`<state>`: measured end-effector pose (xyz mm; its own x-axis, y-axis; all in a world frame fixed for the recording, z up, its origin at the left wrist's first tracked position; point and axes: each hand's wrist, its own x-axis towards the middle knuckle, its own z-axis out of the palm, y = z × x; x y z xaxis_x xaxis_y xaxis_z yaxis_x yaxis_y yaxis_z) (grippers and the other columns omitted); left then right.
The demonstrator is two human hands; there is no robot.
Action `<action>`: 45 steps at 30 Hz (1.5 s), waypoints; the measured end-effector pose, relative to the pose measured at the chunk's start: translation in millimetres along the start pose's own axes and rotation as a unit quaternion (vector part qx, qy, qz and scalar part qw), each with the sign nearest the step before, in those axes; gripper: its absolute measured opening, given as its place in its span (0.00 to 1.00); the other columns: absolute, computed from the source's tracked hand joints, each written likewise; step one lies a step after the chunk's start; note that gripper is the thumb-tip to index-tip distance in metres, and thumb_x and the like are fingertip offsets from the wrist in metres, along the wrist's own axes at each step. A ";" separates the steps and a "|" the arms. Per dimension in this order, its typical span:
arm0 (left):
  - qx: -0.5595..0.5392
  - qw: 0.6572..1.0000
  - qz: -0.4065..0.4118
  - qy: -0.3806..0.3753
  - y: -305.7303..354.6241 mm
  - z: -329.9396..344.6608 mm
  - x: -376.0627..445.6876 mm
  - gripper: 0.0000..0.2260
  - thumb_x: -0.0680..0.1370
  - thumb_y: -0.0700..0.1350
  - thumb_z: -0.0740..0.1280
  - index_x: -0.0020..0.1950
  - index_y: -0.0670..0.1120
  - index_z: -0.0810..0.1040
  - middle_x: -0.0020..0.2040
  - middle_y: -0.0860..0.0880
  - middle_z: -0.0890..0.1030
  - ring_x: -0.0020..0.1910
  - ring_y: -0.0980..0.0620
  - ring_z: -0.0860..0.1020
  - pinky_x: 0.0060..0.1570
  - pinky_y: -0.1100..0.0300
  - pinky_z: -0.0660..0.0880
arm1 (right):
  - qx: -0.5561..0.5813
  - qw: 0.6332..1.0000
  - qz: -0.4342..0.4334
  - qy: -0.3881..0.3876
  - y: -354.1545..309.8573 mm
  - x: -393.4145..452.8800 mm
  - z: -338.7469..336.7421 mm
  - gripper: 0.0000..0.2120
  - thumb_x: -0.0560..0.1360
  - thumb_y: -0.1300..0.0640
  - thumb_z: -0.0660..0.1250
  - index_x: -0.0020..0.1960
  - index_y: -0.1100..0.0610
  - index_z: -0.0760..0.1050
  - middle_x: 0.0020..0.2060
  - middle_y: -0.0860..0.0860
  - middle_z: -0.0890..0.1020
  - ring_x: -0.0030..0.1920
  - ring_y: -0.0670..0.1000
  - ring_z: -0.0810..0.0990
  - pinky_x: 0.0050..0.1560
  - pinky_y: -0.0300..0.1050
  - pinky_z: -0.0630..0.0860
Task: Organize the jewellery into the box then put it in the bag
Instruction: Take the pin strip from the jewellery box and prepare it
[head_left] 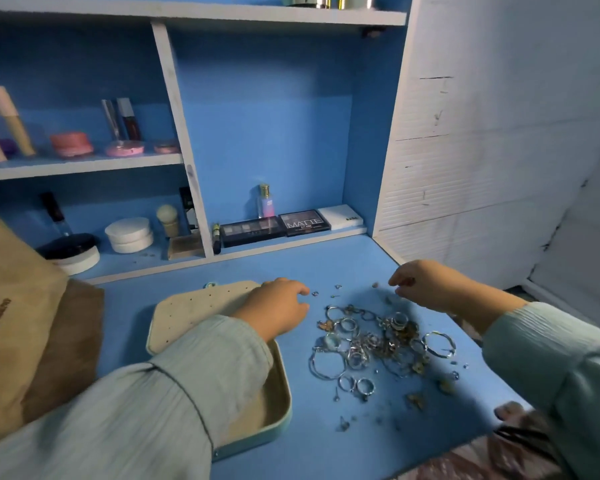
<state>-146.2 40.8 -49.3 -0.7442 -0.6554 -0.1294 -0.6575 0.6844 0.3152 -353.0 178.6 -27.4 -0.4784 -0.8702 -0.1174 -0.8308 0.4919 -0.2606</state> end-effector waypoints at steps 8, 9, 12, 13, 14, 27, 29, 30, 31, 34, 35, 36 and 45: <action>0.042 0.999 0.022 0.011 7.4 8.8 37.8 0.16 0.81 0.43 0.58 0.69 0.48 0.69 0.67 0.48 0.70 0.65 0.49 0.70 0.62 0.58 0.65 | 0.019 1.000 0.020 0.007 26.0 14.0 8.5 0.13 0.77 0.62 0.62 0.60 0.56 0.76 0.58 0.51 0.78 0.57 0.51 0.75 0.52 0.37 0.67; 0.043 0.999 0.022 0.020 6.6 9.6 39.8 0.16 0.81 0.43 0.58 0.69 0.48 0.70 0.66 0.48 0.72 0.64 0.49 0.71 0.62 0.57 0.66 | 0.018 1.000 0.017 0.002 27.5 15.6 7.8 0.13 0.76 0.62 0.62 0.60 0.55 0.77 0.58 0.51 0.78 0.57 0.51 0.75 0.53 0.37 0.68; 0.050 0.997 0.026 0.046 4.5 11.2 42.1 0.13 0.81 0.45 0.58 0.65 0.50 0.74 0.64 0.50 0.74 0.61 0.50 0.73 0.60 0.57 0.69 | 0.014 1.000 0.000 -0.015 32.6 18.8 4.4 0.14 0.76 0.64 0.62 0.58 0.55 0.77 0.56 0.50 0.79 0.56 0.50 0.76 0.52 0.36 0.68; 0.052 0.997 0.028 0.053 4.1 11.6 42.4 0.13 0.81 0.45 0.58 0.64 0.50 0.74 0.63 0.50 0.75 0.61 0.50 0.73 0.59 0.57 0.69 | 0.017 1.000 -0.004 -0.018 34.6 18.9 3.8 0.14 0.75 0.65 0.62 0.58 0.54 0.78 0.56 0.50 0.80 0.55 0.49 0.76 0.52 0.36 0.68; 0.056 0.996 0.030 0.058 4.0 12.1 42.6 0.13 0.81 0.46 0.58 0.64 0.50 0.75 0.62 0.50 0.75 0.61 0.50 0.73 0.59 0.57 0.69 | 0.019 1.000 -0.010 -0.018 36.6 18.7 3.6 0.14 0.75 0.65 0.62 0.58 0.54 0.78 0.55 0.49 0.80 0.54 0.48 0.76 0.52 0.36 0.68; 0.120 0.987 0.057 0.096 5.3 20.1 42.3 0.10 0.82 0.49 0.56 0.59 0.53 0.74 0.54 0.50 0.76 0.51 0.49 0.76 0.46 0.56 0.72 | -0.009 0.997 -0.053 0.048 11.2 8.1 21.7 0.13 0.79 0.53 0.59 0.62 0.48 0.73 0.59 0.50 0.70 0.58 0.53 0.70 0.51 0.45 0.69; 0.127 0.986 0.059 0.095 5.1 20.8 42.6 0.10 0.82 0.49 0.55 0.58 0.53 0.74 0.54 0.50 0.76 0.51 0.49 0.76 0.44 0.57 0.71 | -0.013 0.996 -0.070 0.058 6.6 10.2 21.8 0.12 0.79 0.52 0.60 0.61 0.47 0.75 0.58 0.50 0.70 0.61 0.53 0.66 0.52 0.44 0.68; 0.130 0.985 0.060 0.094 5.1 20.9 42.7 0.11 0.82 0.49 0.55 0.58 0.53 0.74 0.54 0.50 0.76 0.51 0.48 0.76 0.44 0.57 0.70 | -0.017 0.995 -0.076 0.058 4.6 11.0 22.7 0.11 0.78 0.52 0.61 0.60 0.47 0.76 0.57 0.49 0.70 0.61 0.52 0.65 0.51 0.43 0.67; 0.132 0.985 0.060 0.093 5.3 20.8 42.7 0.11 0.82 0.49 0.54 0.58 0.53 0.75 0.53 0.50 0.75 0.51 0.48 0.76 0.43 0.56 0.70 | -0.023 0.995 -0.080 0.057 2.8 11.7 23.7 0.11 0.78 0.52 0.62 0.59 0.47 0.76 0.57 0.49 0.71 0.61 0.52 0.64 0.50 0.42 0.66; 0.135 0.984 0.064 0.099 5.1 21.2 42.7 0.11 0.82 0.49 0.54 0.57 0.53 0.75 0.53 0.50 0.75 0.50 0.48 0.75 0.41 0.58 0.69 | -0.042 0.993 -0.094 0.060 -1.7 14.3 27.9 0.10 0.77 0.51 0.63 0.56 0.46 0.78 0.55 0.48 0.72 0.58 0.51 0.64 0.50 0.41 0.65; 0.135 0.983 0.066 0.102 5.0 21.2 42.6 0.11 0.82 0.49 0.54 0.57 0.53 0.75 0.53 0.50 0.75 0.50 0.48 0.75 0.41 0.58 0.68 | -0.045 0.992 -0.097 0.058 -3.1 14.7 28.7 0.09 0.76 0.51 0.64 0.55 0.46 0.78 0.54 0.48 0.72 0.57 0.51 0.64 0.50 0.42 0.66; 0.134 0.983 0.067 0.104 5.0 21.3 42.6 0.11 0.82 0.49 0.54 0.57 0.53 0.75 0.53 0.50 0.75 0.49 0.49 0.75 0.40 0.58 0.68 | -0.049 0.992 -0.099 0.056 -3.9 15.2 29.6 0.09 0.76 0.50 0.64 0.55 0.45 0.79 0.54 0.47 0.72 0.57 0.51 0.64 0.50 0.42 0.66; 0.114 0.986 0.065 0.105 4.8 17.2 41.7 0.10 0.81 0.48 0.56 0.54 0.53 0.77 0.52 0.51 0.76 0.49 0.50 0.76 0.42 0.58 0.72 | -0.047 0.992 -0.102 0.047 -5.9 18.7 30.2 0.08 0.76 0.52 0.65 0.53 0.47 0.79 0.51 0.46 0.73 0.57 0.50 0.65 0.53 0.41 0.67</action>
<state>-182.4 22.2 -69.3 -0.7990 -0.5923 0.1043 -0.5850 0.8056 0.0933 -348.5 158.6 -57.0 -0.3174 -0.9481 0.0199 -0.9342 0.3090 -0.1781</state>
